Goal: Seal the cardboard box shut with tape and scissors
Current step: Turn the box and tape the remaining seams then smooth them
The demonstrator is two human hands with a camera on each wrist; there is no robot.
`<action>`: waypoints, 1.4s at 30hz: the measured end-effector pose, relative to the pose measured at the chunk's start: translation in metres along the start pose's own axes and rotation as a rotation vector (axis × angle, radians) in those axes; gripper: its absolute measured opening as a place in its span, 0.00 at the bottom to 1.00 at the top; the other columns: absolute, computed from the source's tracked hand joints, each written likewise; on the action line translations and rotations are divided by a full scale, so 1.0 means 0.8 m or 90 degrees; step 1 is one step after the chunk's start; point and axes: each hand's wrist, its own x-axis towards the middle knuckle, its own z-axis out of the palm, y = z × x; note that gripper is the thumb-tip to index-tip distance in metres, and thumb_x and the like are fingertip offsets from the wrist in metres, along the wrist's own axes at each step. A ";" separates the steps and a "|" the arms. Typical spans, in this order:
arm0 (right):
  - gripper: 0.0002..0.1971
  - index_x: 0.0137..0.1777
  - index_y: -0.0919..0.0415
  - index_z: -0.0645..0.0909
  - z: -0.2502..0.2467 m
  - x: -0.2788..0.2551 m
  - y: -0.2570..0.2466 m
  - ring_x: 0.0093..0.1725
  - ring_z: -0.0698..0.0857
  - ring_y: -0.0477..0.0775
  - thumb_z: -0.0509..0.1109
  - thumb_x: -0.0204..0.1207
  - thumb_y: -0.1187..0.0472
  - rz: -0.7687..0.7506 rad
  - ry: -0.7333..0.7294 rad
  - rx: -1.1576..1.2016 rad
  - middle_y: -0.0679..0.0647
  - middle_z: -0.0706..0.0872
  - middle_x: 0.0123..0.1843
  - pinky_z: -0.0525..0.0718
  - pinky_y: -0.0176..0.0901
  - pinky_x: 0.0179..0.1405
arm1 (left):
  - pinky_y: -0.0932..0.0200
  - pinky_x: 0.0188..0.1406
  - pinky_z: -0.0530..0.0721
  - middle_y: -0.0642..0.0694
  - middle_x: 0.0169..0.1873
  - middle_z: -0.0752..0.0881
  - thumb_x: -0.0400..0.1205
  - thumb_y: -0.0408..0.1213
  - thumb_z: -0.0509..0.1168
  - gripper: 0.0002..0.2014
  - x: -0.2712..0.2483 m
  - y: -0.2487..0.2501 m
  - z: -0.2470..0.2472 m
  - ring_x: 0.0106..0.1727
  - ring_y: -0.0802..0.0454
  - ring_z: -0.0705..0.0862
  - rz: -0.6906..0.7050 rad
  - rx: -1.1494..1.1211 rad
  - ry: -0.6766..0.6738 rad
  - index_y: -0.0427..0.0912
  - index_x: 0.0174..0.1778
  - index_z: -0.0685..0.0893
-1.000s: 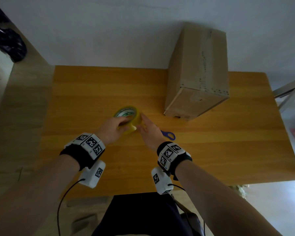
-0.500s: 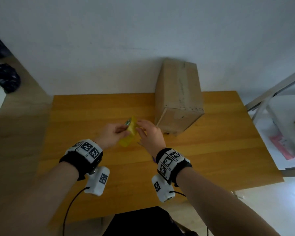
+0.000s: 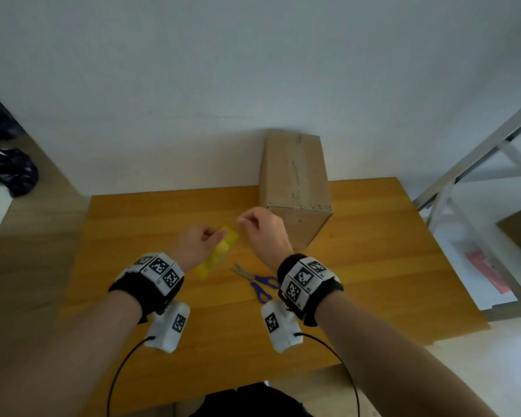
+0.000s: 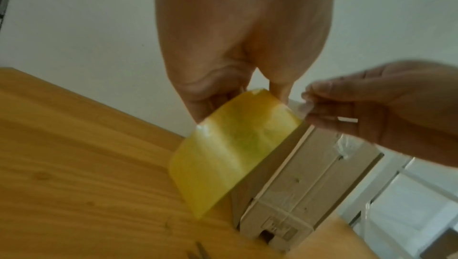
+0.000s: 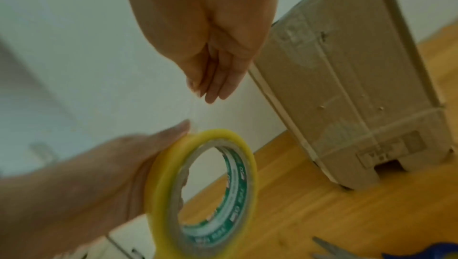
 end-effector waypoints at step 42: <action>0.06 0.40 0.64 0.86 -0.166 -0.012 0.104 0.45 0.89 0.53 0.79 0.69 0.62 0.431 0.288 0.484 0.57 0.91 0.41 0.81 0.42 0.42 | 0.63 0.19 0.57 0.55 0.11 0.59 0.71 0.62 0.67 0.30 0.071 0.103 -0.054 0.13 0.57 0.56 0.170 0.174 -0.061 0.47 0.15 0.62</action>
